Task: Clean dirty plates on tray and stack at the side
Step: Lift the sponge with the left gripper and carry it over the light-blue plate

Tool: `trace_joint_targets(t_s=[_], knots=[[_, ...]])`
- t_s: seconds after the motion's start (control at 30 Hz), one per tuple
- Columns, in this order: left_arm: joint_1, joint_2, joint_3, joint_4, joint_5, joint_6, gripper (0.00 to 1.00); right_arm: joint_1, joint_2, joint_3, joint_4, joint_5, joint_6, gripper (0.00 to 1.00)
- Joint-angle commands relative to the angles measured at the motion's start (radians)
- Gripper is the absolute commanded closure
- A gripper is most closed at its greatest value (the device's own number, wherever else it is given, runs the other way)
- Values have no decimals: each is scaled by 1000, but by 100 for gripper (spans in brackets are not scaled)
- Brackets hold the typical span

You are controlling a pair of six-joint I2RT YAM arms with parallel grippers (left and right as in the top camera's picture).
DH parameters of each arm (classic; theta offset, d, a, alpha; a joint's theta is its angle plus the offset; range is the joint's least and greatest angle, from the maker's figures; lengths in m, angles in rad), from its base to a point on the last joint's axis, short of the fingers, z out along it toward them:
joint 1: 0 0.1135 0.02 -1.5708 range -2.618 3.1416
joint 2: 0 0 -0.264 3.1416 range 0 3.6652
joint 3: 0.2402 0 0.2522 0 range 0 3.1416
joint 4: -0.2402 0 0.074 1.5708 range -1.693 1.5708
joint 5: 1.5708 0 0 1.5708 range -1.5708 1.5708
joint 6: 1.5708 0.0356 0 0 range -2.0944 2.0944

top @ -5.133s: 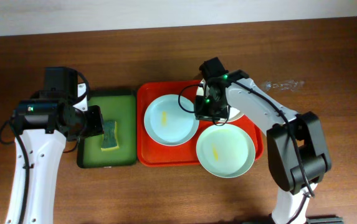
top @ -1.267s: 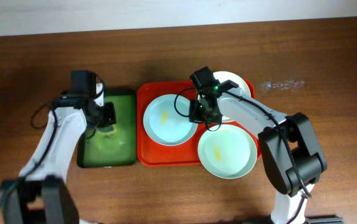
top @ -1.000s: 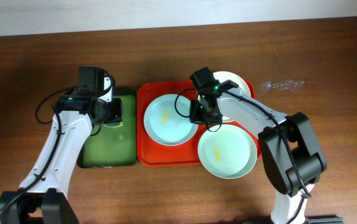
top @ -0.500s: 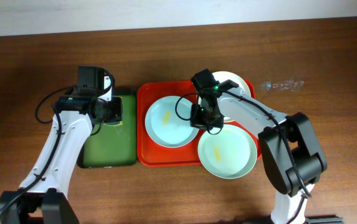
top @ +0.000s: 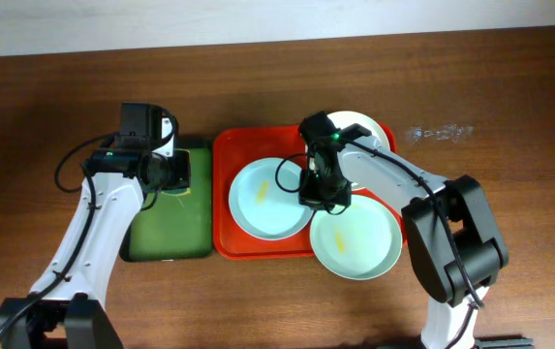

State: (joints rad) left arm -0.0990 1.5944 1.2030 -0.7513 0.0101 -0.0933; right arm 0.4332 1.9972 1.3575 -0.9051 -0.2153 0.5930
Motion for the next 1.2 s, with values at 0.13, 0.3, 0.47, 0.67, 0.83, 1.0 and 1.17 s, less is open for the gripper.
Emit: trace_joint_targets(t_s=[0.13,0.3,0.47,0.67,0.83,1.0,1.17], knots=[[-8,0,11,-12,-37,20,100,4,5,7,5,2,-12,96],[-8,0,11,-16,-37,20,100,4,5,7,7,2,-13,96],[-13,3,11,-38,-37,20,100,4,5,7,8,2,-19,96],[-38,77,20,-19,-37,20,100,4,5,7,15,18,-19,96],[-38,77,22,-20,-36,20,100,4,5,7,15,44,-19,87],[-38,90,61,-67,-22,20,100,4,5,7,19,51,-54,96],[-38,212,352,-296,-22,20,100,4,5,7,20,51,-54,96]])
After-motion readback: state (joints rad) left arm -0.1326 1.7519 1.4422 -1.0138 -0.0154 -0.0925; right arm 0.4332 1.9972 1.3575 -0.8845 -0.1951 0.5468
